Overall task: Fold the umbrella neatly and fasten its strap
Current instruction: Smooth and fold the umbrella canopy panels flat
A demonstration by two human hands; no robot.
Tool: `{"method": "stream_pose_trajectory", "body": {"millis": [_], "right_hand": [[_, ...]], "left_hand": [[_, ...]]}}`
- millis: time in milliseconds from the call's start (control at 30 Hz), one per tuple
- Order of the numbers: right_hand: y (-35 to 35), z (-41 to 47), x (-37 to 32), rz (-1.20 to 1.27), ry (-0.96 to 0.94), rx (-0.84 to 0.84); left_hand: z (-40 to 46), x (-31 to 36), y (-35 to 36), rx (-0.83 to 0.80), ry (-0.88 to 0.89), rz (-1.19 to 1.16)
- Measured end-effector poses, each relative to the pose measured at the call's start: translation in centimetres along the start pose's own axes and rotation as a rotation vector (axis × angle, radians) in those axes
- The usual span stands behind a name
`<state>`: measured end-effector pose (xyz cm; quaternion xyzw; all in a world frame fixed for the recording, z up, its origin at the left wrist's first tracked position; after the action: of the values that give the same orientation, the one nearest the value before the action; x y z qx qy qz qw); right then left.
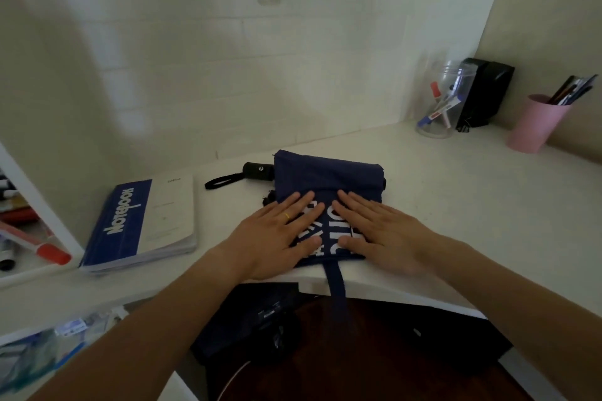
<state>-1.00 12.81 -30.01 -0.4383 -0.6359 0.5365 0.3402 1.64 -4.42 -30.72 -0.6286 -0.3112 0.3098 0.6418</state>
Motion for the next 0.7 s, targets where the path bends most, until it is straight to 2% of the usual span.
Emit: {"method": "stream_pose_trajectory", "body": {"millis": [67,100,167,200,233,333,367,500,700], "right_hand": [[-2.4,0.3,0.2,0.109,0.004,-0.005],[-4.5,0.7,0.4,0.200,0.002,0.102],[-9.1,1.9,1.6,0.344,0.052,0.418],[-10.5,2.9,2.3,0.359,0.111,0.497],[-11.3,4.2,2.9,0.343,0.170,0.493],[-10.0,7.7,3.6,0.387,0.271,0.132],[-9.6,8.1,3.6,0.437,0.264,0.069],[-10.5,8.8,4.0,0.596,0.224,0.173],[-10.2,9.1,4.1,0.558,0.294,0.101]], "left_hand": [[0.1,-0.1,0.3,0.005,0.012,-0.021],[0.0,-0.1,0.4,0.019,0.016,-0.028],[-0.1,-0.1,0.6,0.040,0.019,-0.035],[0.0,-0.1,0.6,0.047,0.019,-0.035],[0.0,-0.1,0.6,0.053,0.021,-0.031],[-0.1,0.1,0.5,0.069,0.038,-0.048],[-0.2,0.2,0.5,0.072,0.044,-0.062],[-0.2,0.3,0.2,0.084,0.069,-0.076],[-0.3,0.9,-1.0,0.117,0.103,0.070]]}}
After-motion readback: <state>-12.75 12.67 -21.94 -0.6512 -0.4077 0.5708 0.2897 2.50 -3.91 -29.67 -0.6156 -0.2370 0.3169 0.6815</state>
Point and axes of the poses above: each hand's wrist, its own z-axis towards the middle knuckle, its own y-axis out of the palm, x = y × z, the point moved 7 cm from there along z, towards the middle knuckle, and after that the axes turned 14 degrees about y, right-handed, at the moved point
